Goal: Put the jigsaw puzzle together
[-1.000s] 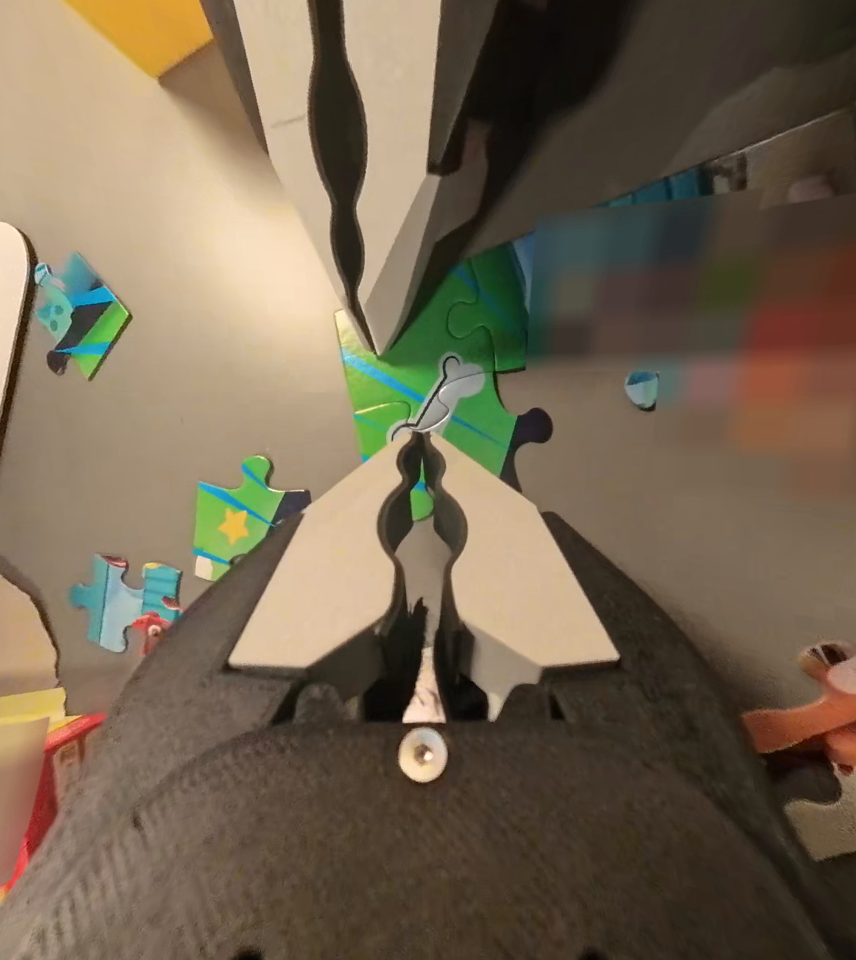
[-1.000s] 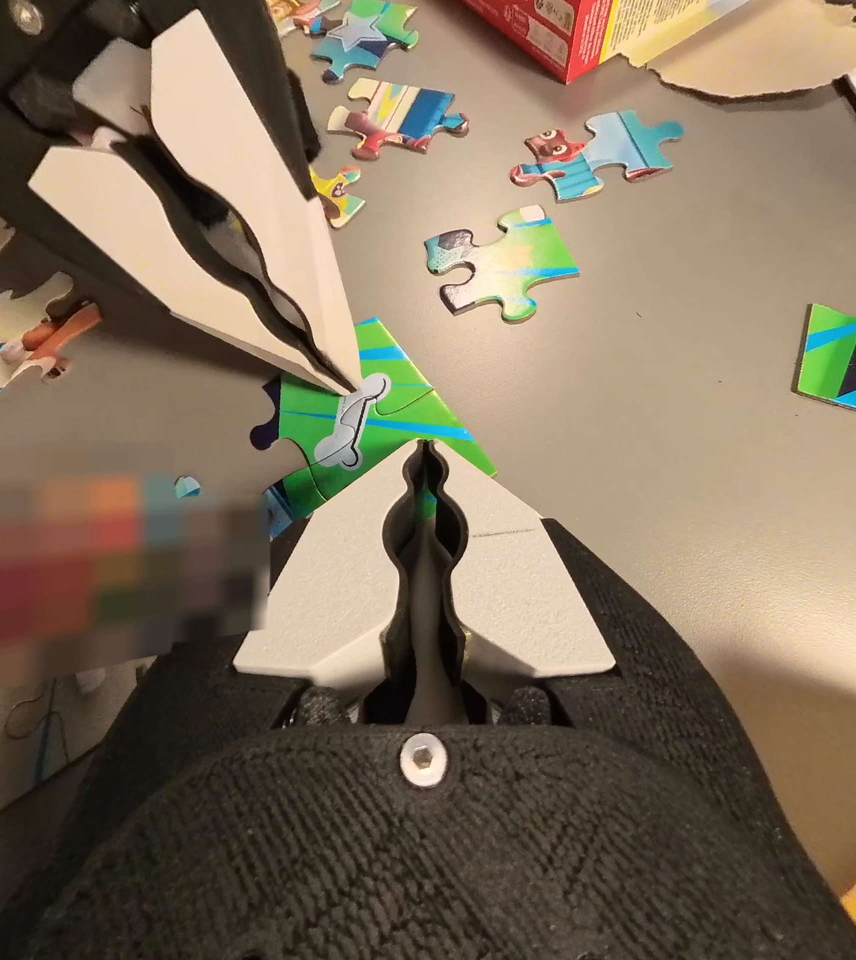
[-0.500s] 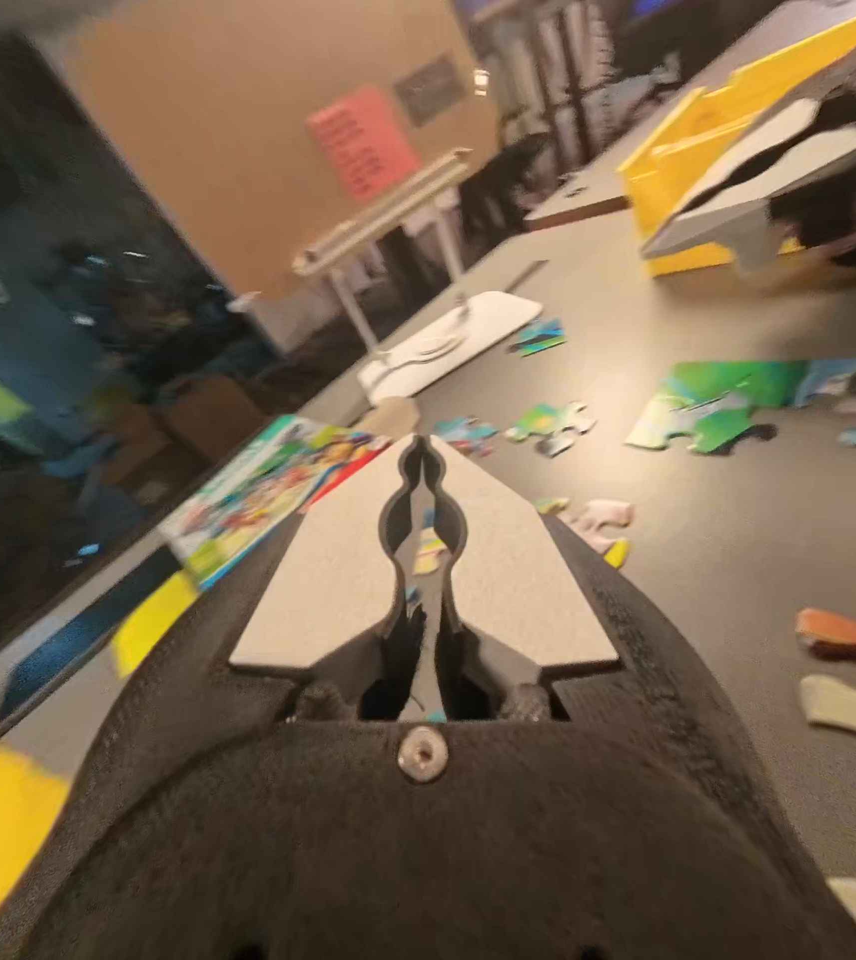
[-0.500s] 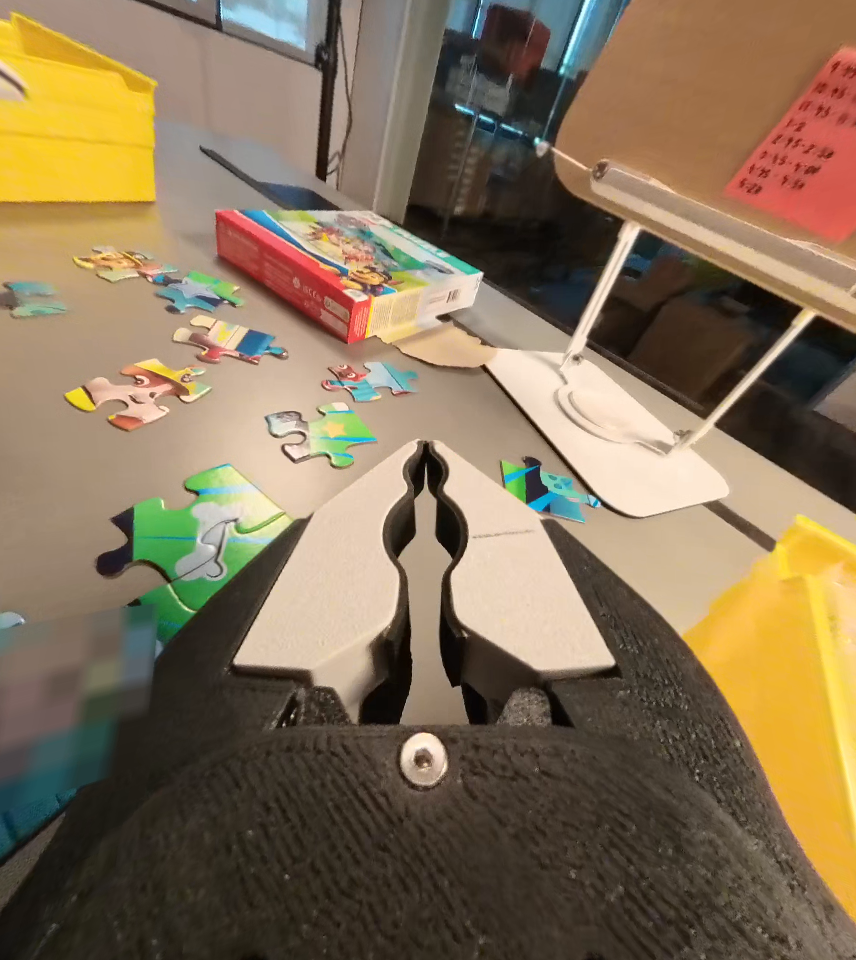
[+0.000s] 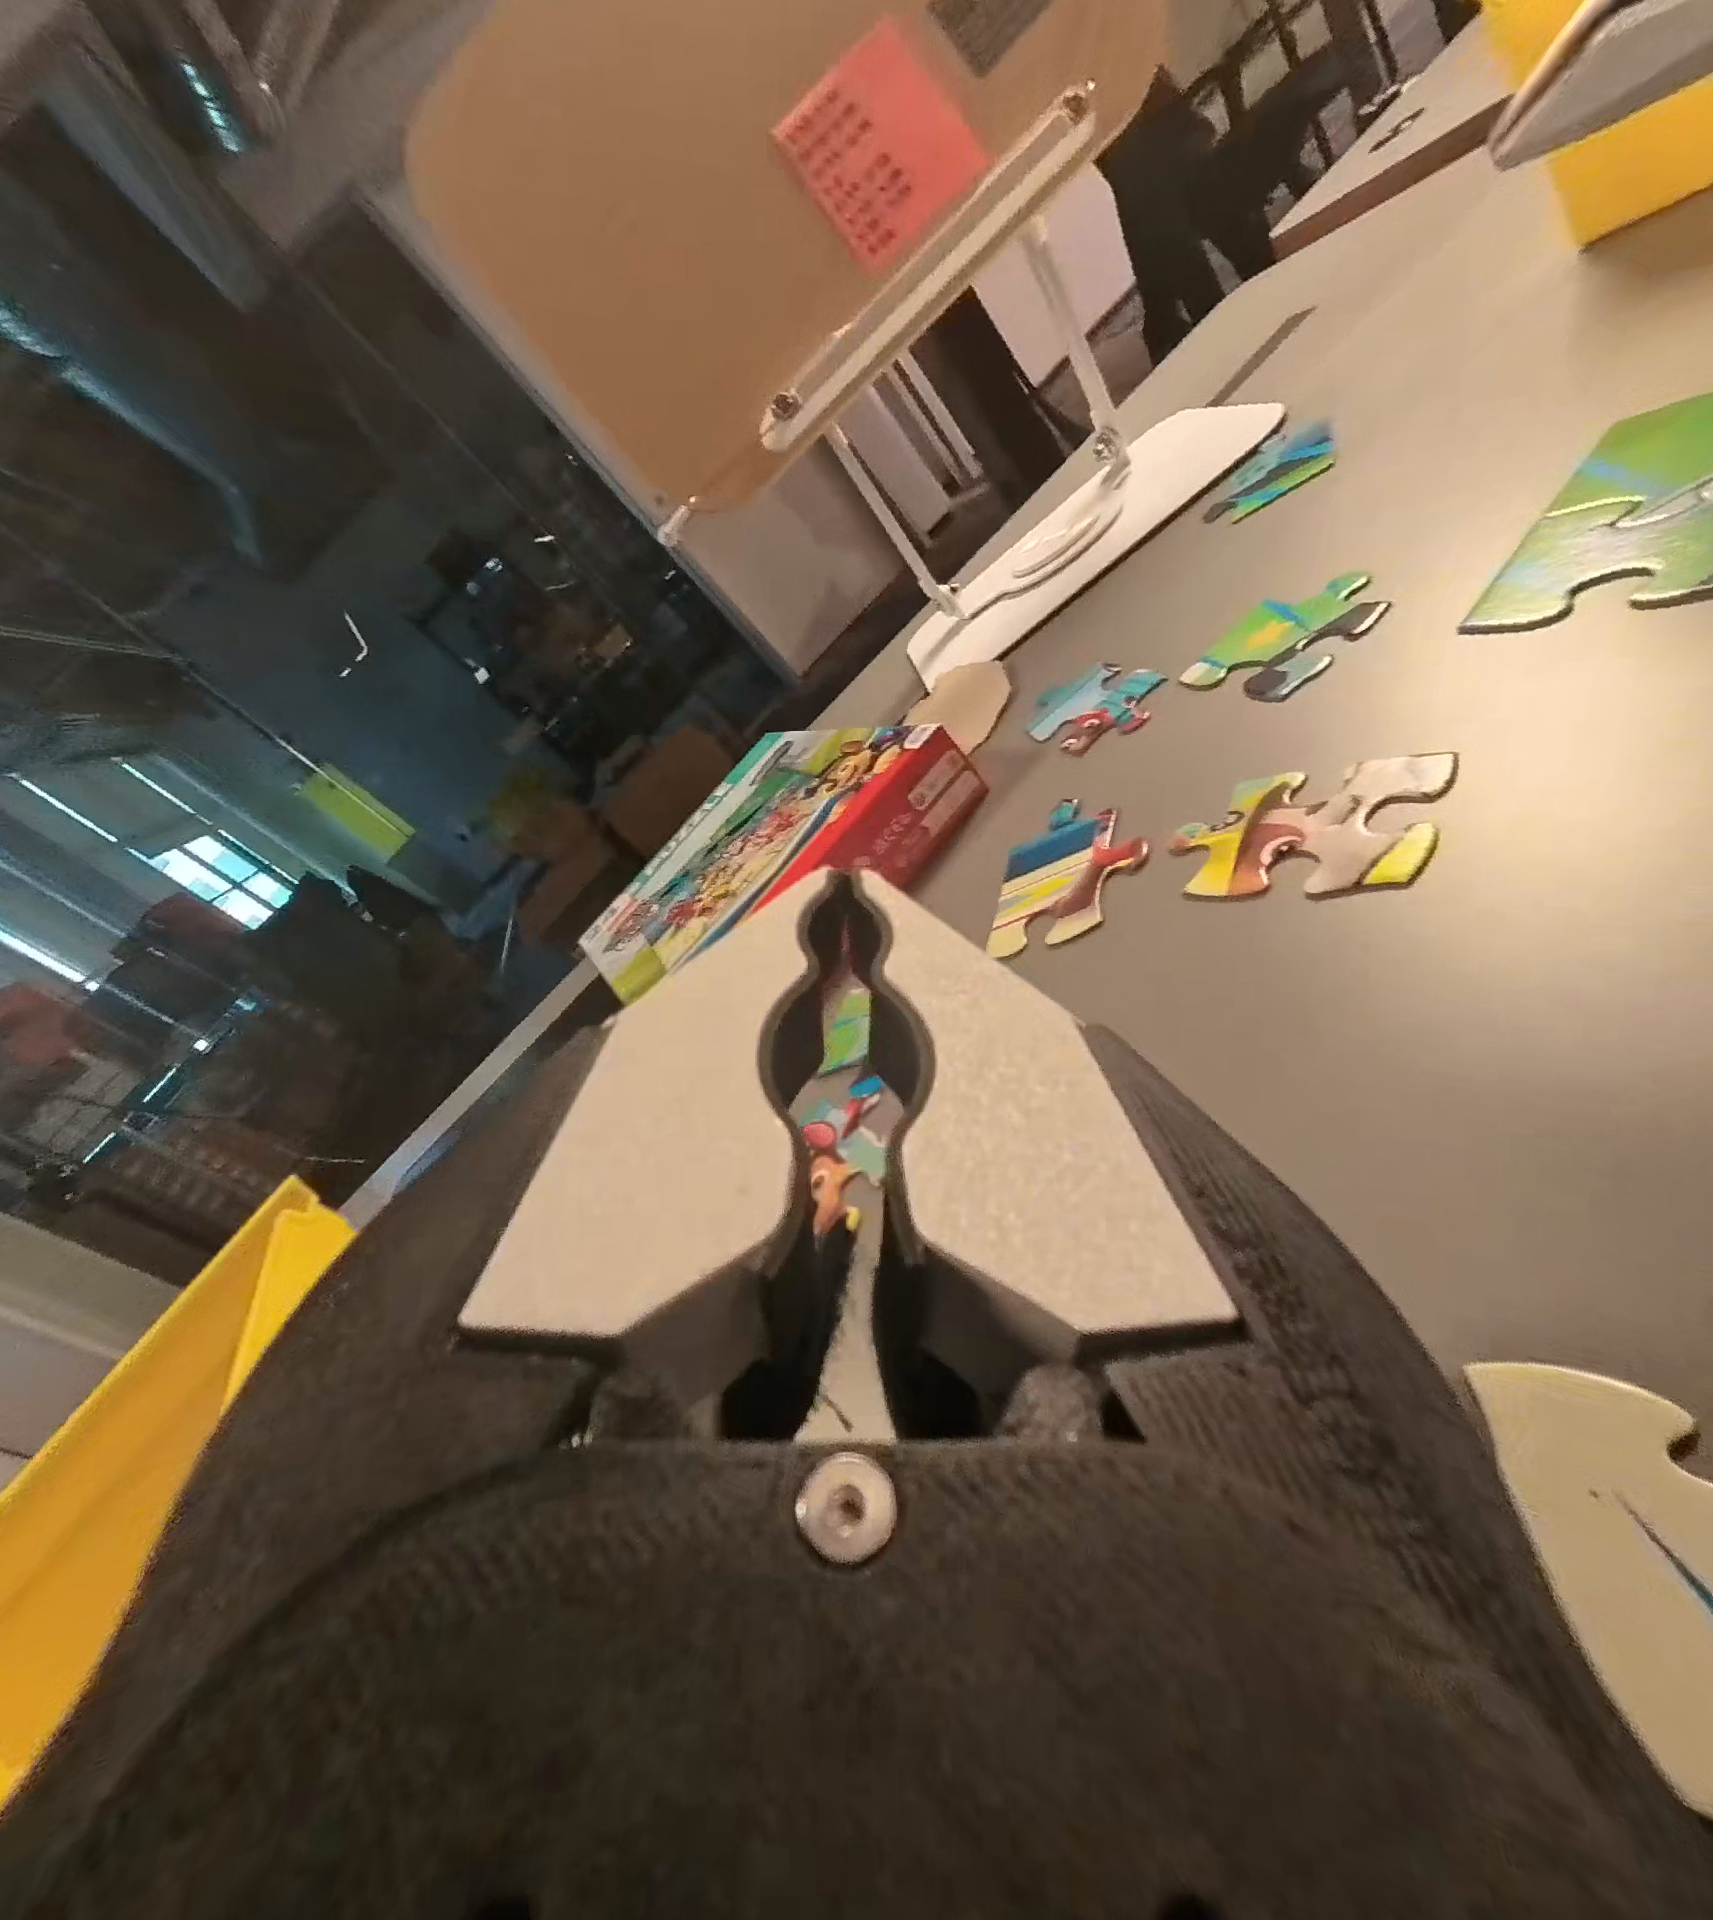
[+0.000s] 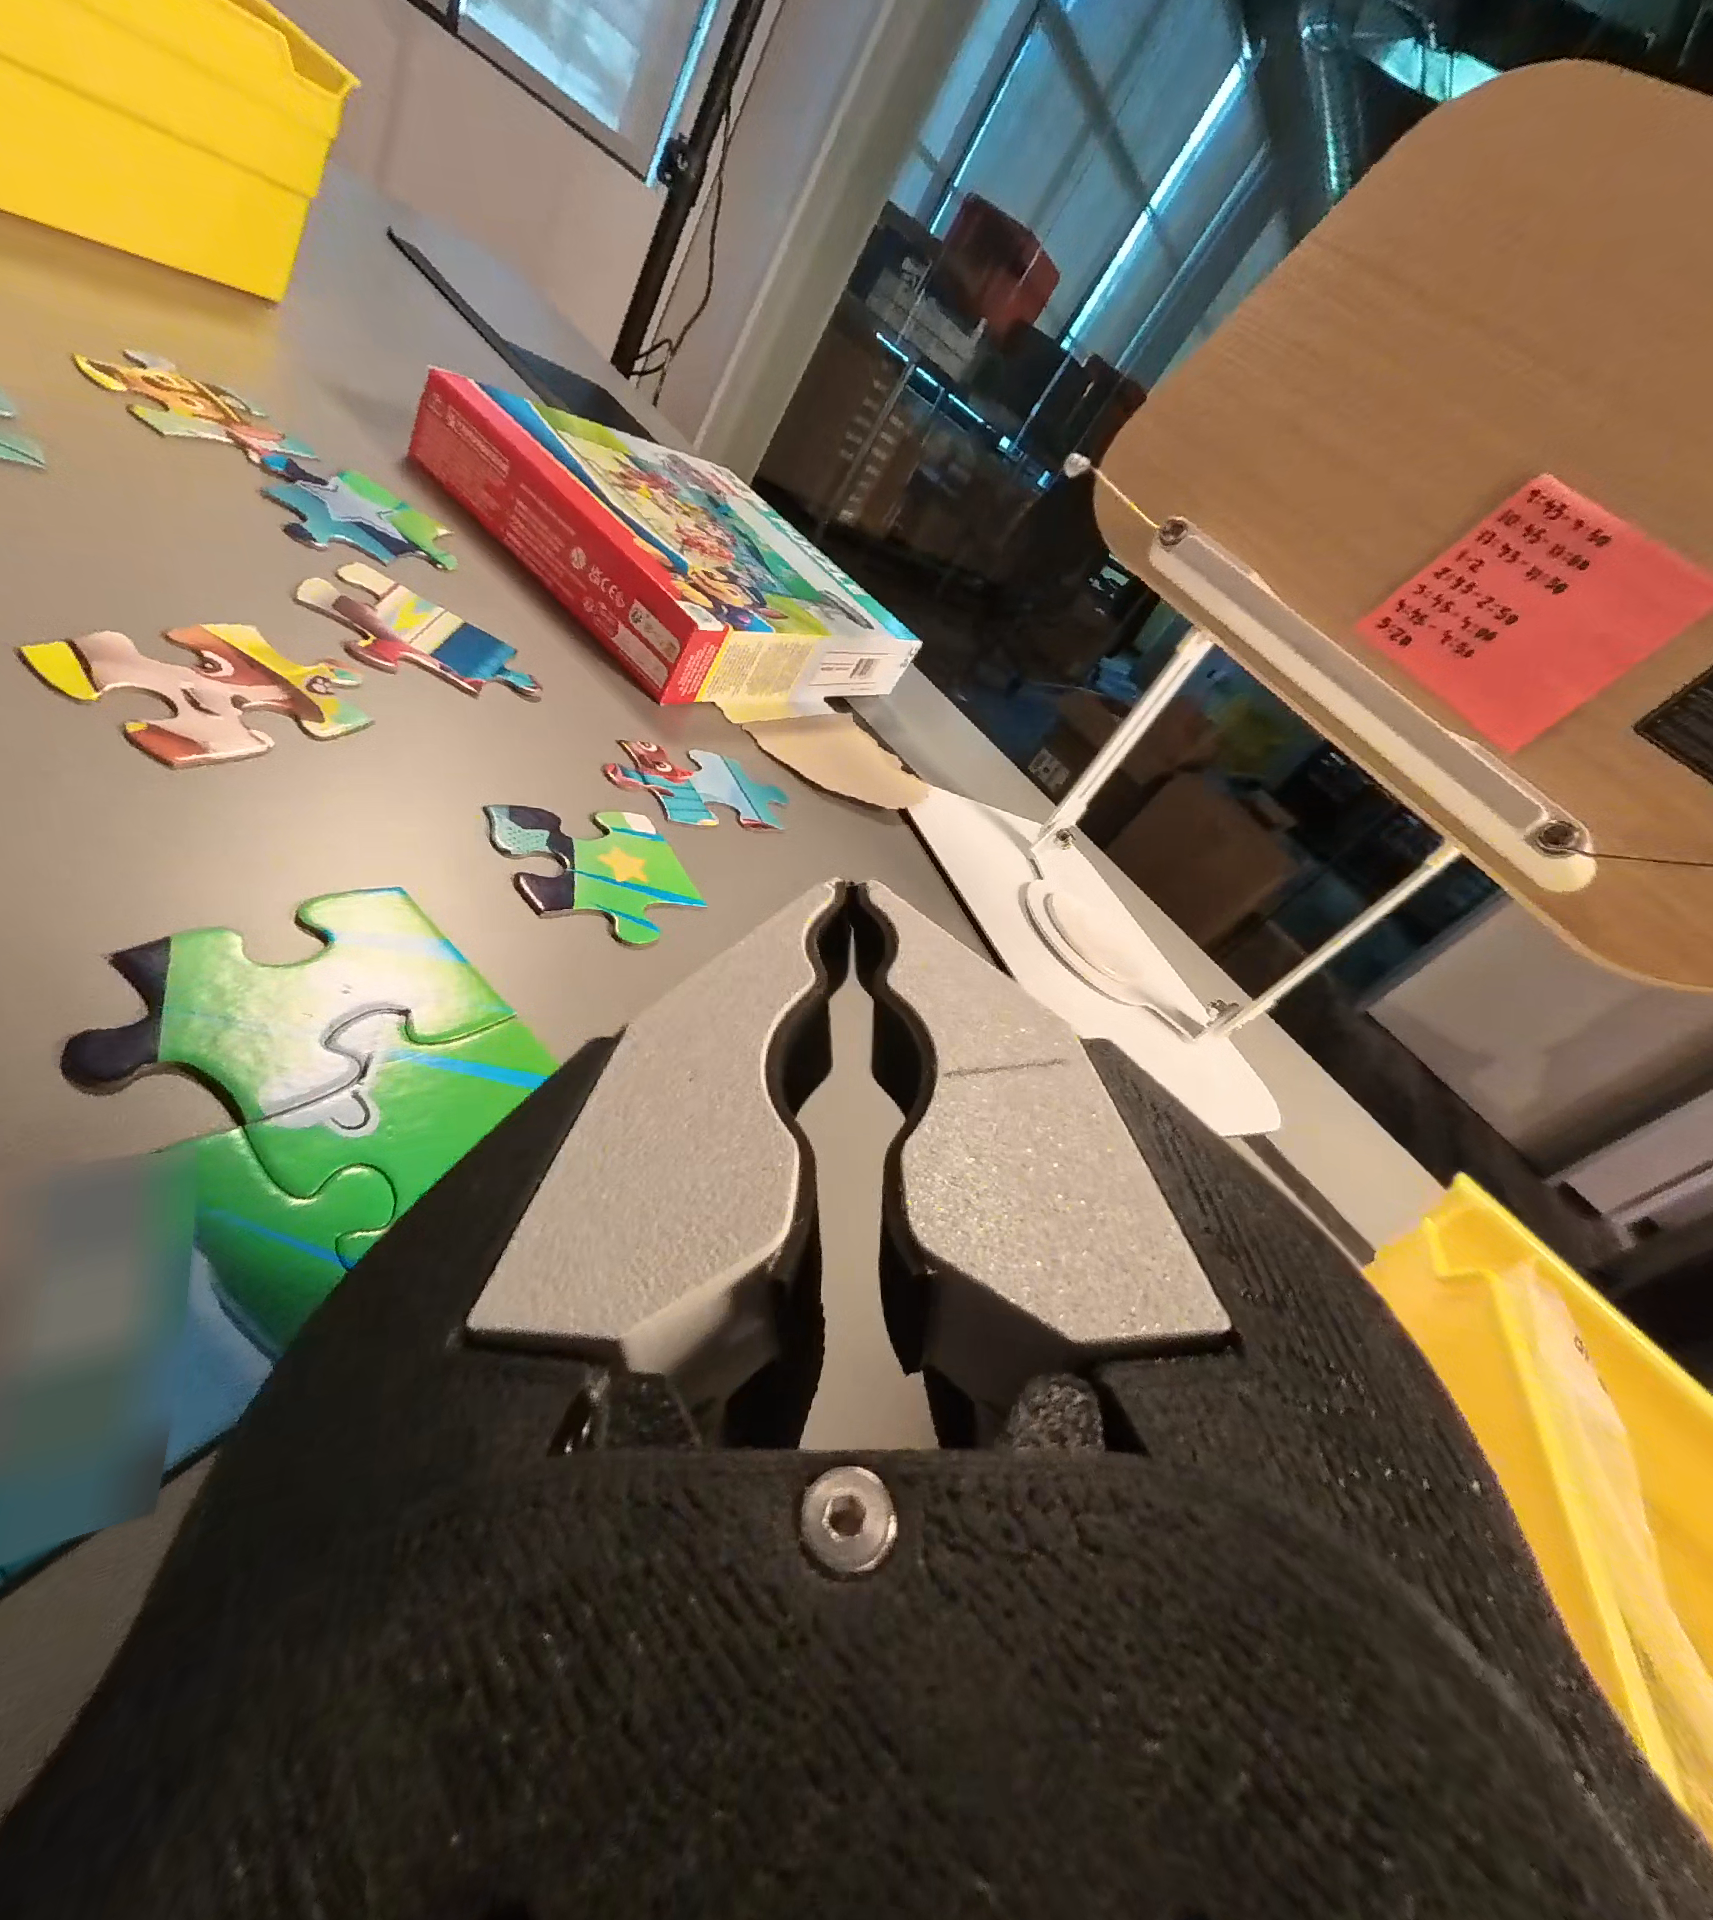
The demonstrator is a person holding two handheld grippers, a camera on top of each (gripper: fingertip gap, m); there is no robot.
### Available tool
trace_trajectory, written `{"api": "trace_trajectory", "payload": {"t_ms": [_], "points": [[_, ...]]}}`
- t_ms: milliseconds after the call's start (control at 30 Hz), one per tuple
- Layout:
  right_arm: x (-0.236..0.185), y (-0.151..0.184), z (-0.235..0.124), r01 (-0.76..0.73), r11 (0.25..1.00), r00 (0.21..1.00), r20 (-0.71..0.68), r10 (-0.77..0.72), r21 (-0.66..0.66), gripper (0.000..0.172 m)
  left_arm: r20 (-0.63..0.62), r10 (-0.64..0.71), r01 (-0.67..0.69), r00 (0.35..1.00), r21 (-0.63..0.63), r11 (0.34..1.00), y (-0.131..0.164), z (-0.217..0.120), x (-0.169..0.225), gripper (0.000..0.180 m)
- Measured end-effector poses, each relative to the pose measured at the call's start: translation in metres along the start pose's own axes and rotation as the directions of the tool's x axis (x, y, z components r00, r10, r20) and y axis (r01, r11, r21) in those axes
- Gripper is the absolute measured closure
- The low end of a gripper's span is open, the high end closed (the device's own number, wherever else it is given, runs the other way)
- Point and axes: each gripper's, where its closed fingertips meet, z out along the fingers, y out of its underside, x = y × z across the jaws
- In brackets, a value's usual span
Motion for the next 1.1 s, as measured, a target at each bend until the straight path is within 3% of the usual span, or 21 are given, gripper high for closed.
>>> {"api": "trace_trajectory", "payload": {"t_ms": [167,1100], "points": [[-0.003,-0.001,0.001,0.036,0.999,0.999,0.0,-0.036,0.003,0.172,0.062,0.08,-0.073,0.995,-0.099,0.992,0.013,0.004,-0.006,0.18],[-0.004,0.002,0.002,0.003,1.0,1.0,0.013,-0.003,-0.009,0.172,0.053,0.102,-0.095,0.993,-0.127,0.987,0.018,0.004,-0.005,0.18]]}}
